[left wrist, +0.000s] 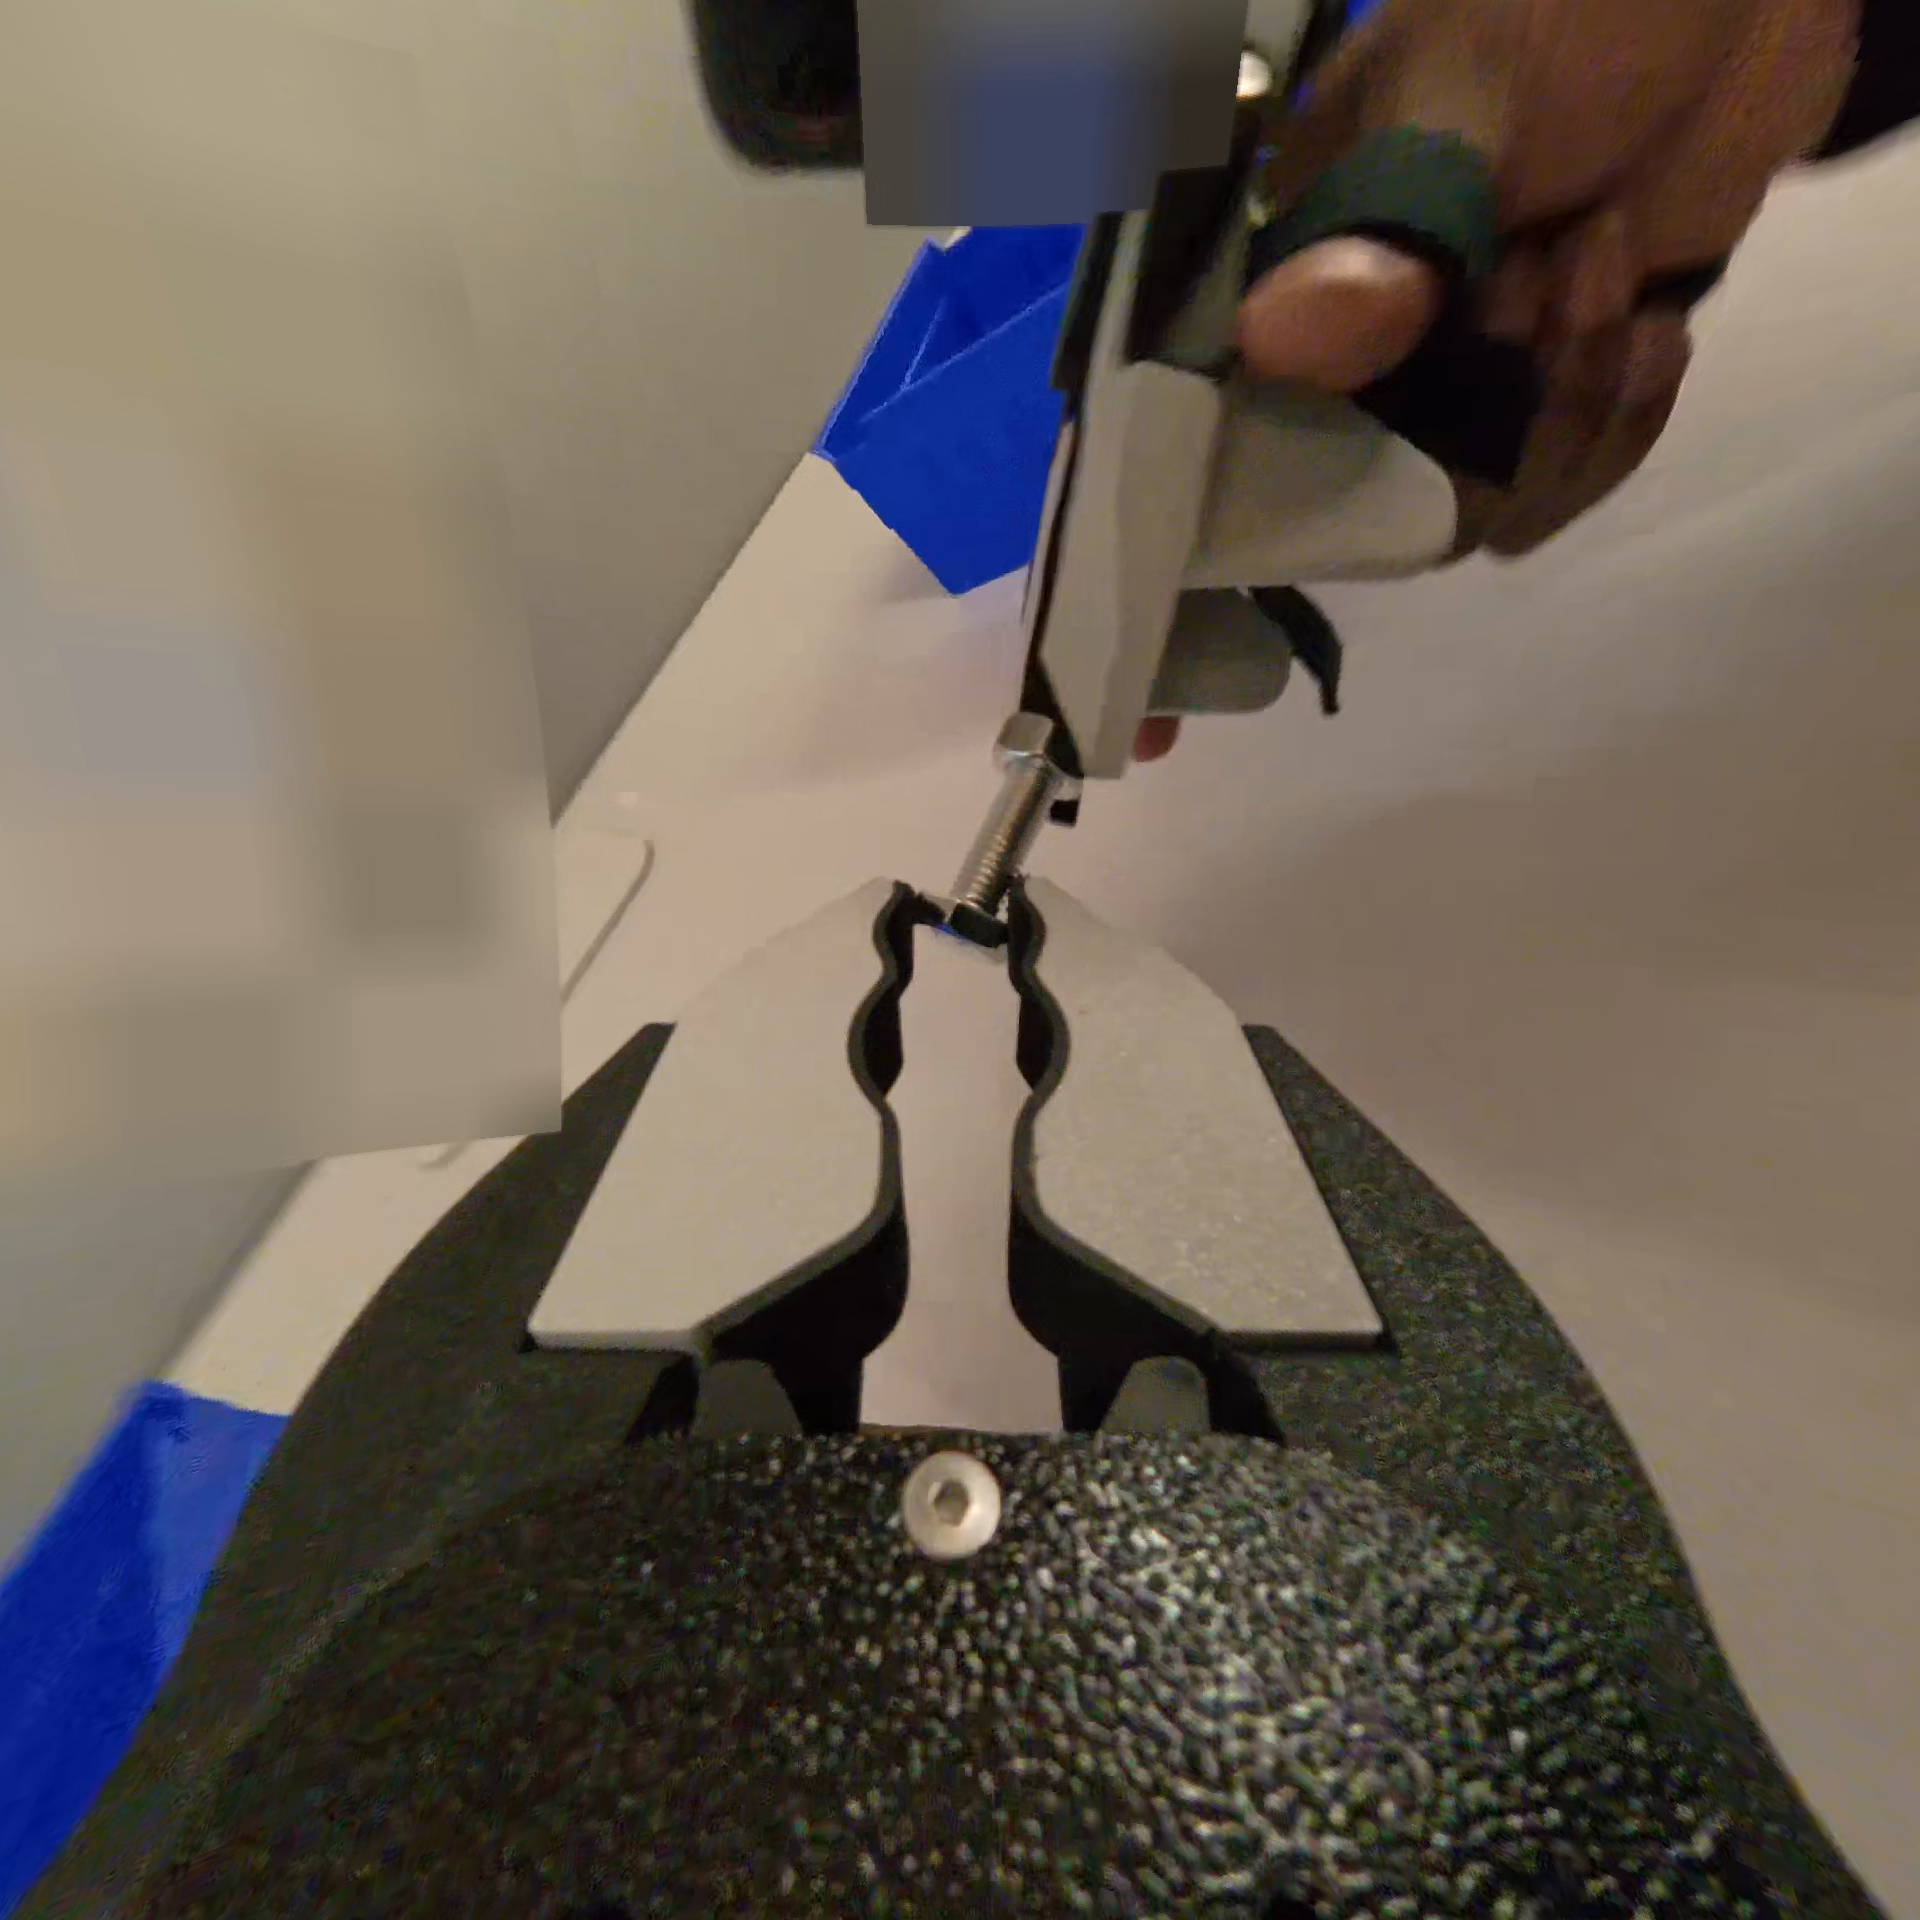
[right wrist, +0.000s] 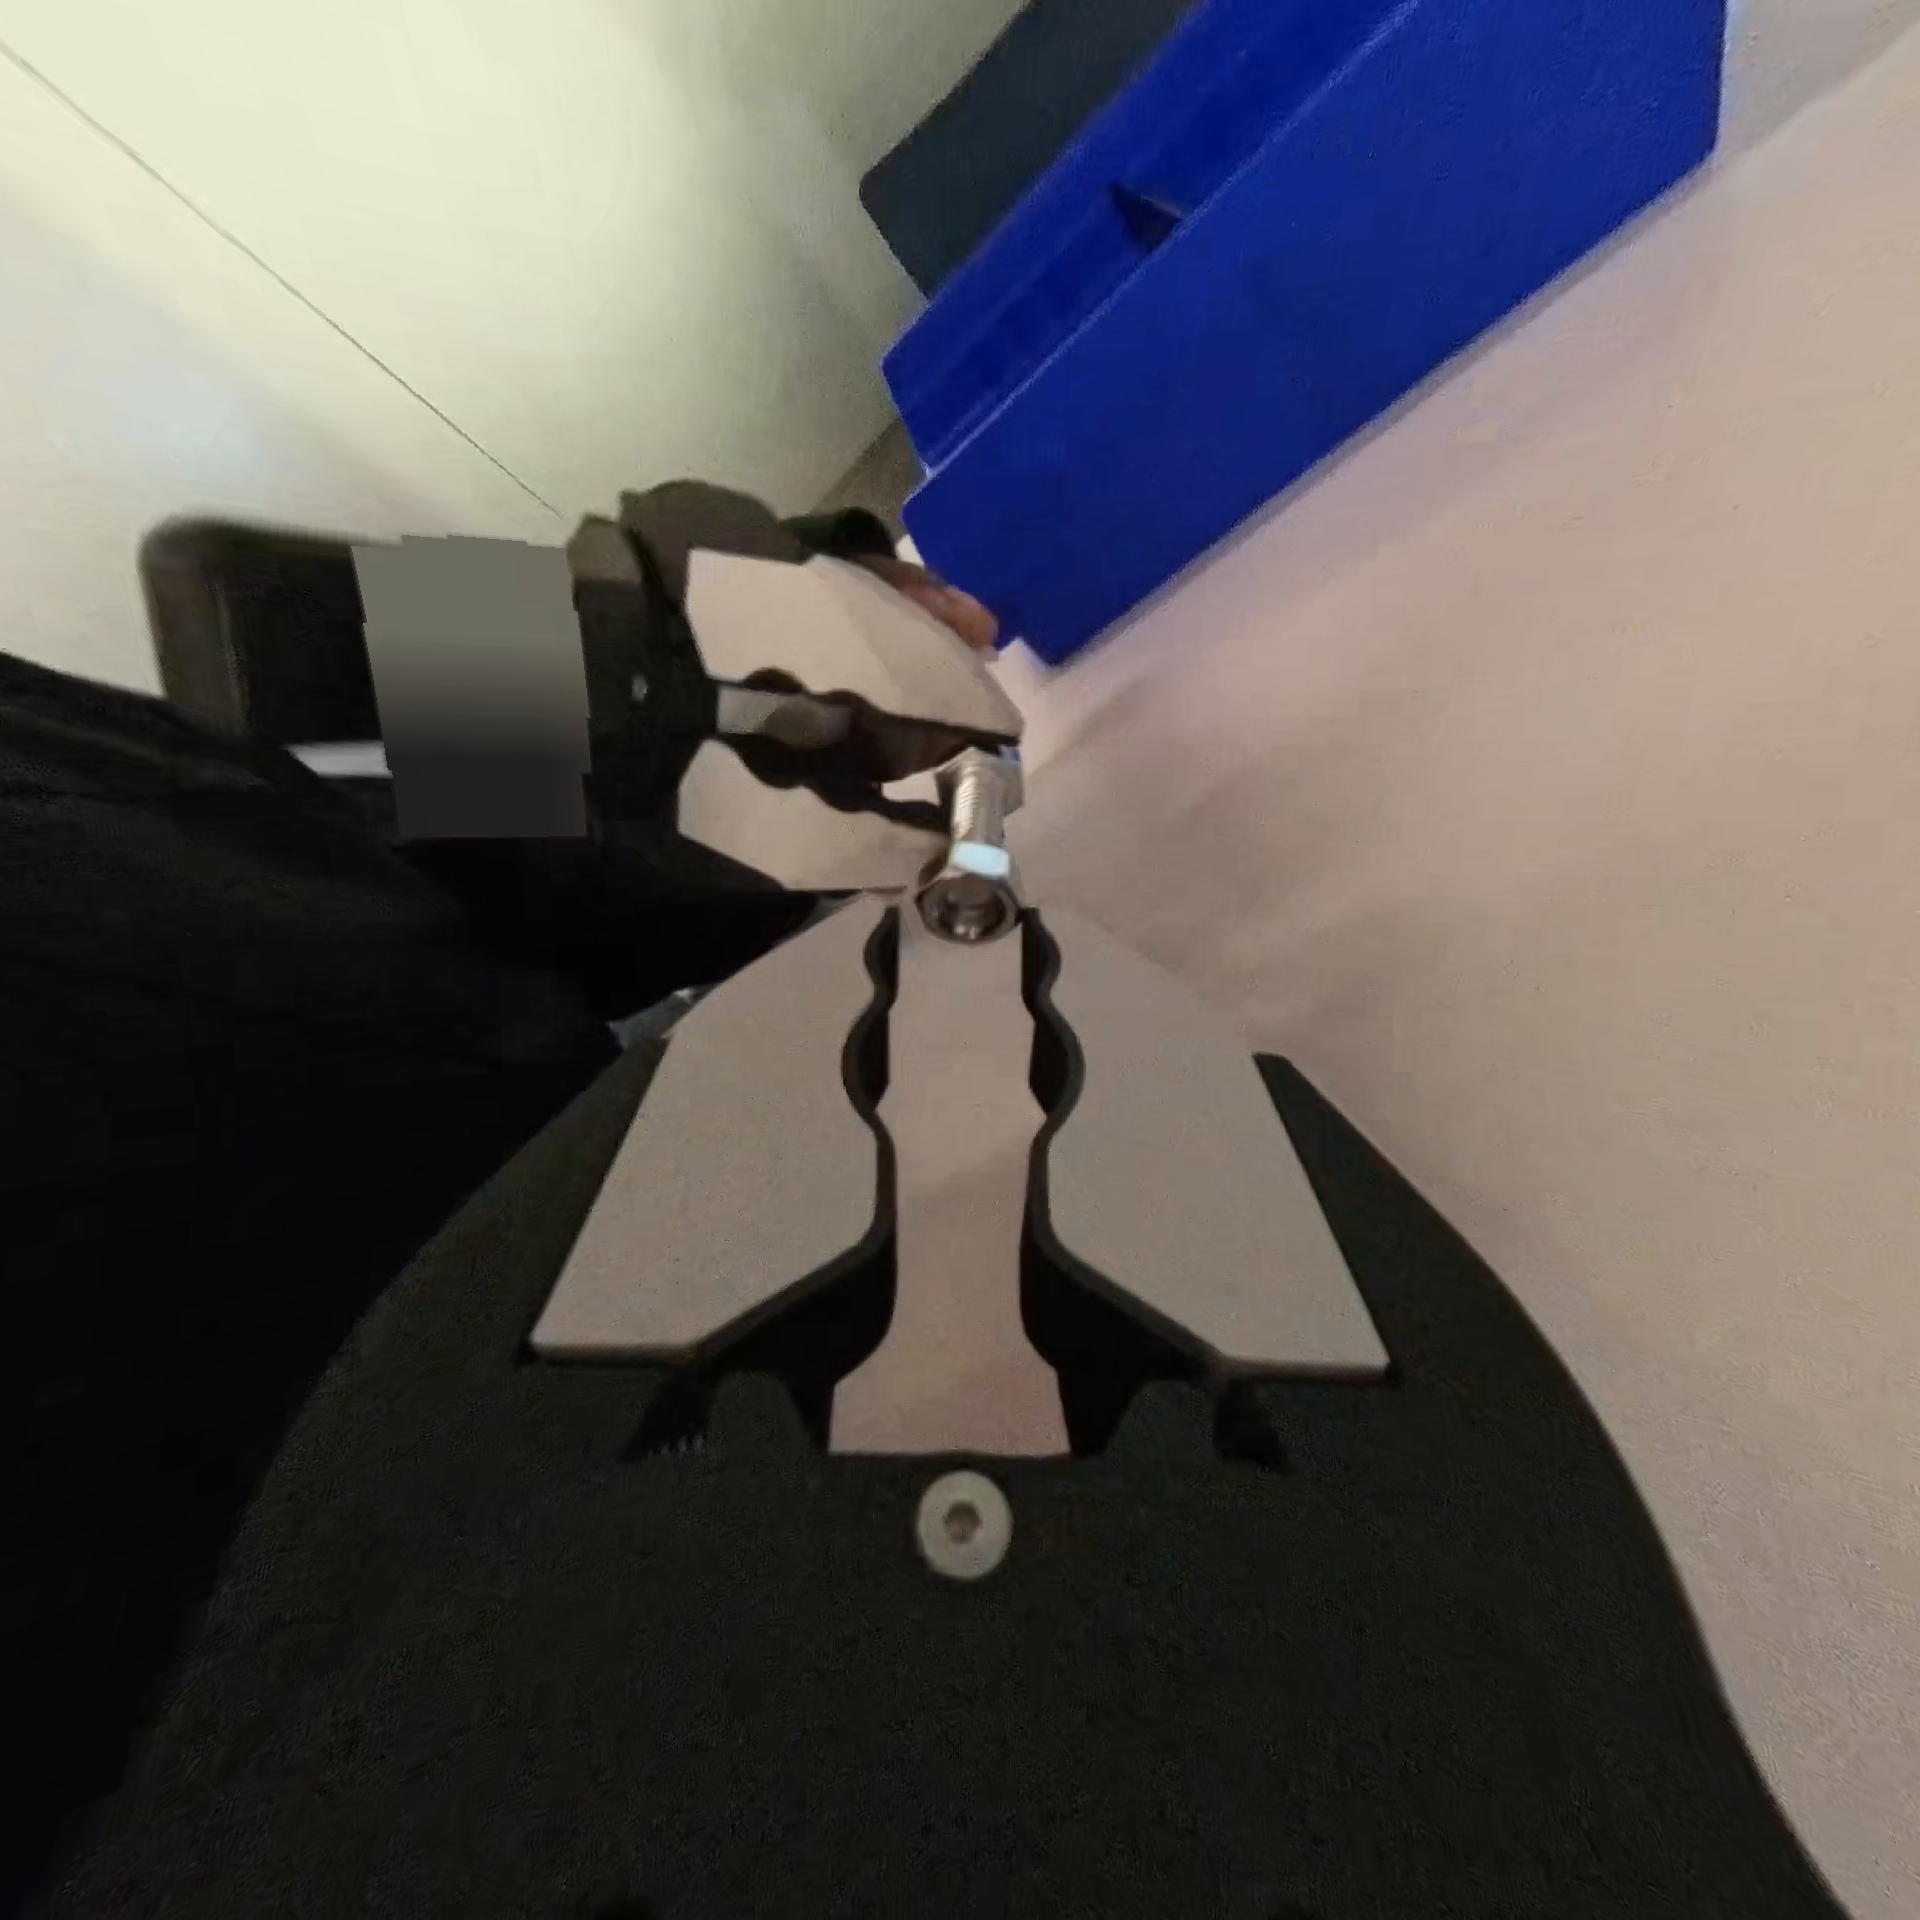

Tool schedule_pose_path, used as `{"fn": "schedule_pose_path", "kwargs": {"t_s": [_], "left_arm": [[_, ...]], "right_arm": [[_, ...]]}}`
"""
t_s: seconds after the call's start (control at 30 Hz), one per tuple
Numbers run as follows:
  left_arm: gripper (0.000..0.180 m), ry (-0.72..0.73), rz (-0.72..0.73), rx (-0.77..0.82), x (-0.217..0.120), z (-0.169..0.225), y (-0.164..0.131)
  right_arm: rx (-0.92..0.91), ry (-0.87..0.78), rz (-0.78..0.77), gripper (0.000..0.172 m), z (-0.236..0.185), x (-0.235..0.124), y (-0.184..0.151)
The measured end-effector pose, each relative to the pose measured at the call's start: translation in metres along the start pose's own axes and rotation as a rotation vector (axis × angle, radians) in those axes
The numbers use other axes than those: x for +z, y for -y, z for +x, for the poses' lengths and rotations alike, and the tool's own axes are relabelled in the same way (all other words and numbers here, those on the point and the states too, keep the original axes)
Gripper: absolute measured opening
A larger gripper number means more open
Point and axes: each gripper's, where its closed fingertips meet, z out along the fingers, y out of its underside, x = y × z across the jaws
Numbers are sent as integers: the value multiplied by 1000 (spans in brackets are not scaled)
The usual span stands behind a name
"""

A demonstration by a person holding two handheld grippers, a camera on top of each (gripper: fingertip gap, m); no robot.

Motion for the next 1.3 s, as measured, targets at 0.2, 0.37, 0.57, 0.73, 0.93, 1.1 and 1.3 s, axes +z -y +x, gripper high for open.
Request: {"fn": "schedule_pose_path", "kwargs": {"t_s": [0.2, 0.37, 0.57, 0.73, 0.93, 1.1, 1.3], "left_arm": [[17, -207, 6, -368, 9, -15, -13], [16, -331, -4, -417, 13, -12, -14], [16, -37, 43, 27, 16, -42, -1], [16, 91, 97, 93, 29, -67, -4], [16, 34, 140, -123, 50, -66, -30], [16, -24, 122, -131, 60, -51, -40], [16, -63, 102, -87, 63, -41, -45]], "right_arm": [[-884, -391, -34, 41, 18, -9, 24], [-1152, -448, -129, 30, 23, 1, 26], [-482, -226, -1, 18, 24, 2, 44], [-279, -106, 120, 29, 41, -1, 62], [-915, -398, 160, 44, 67, -13, 62], [-1122, -433, 12, 40, 77, -5, 33], [-1075, -431, -5, 20, 81, -1, 28]]}}
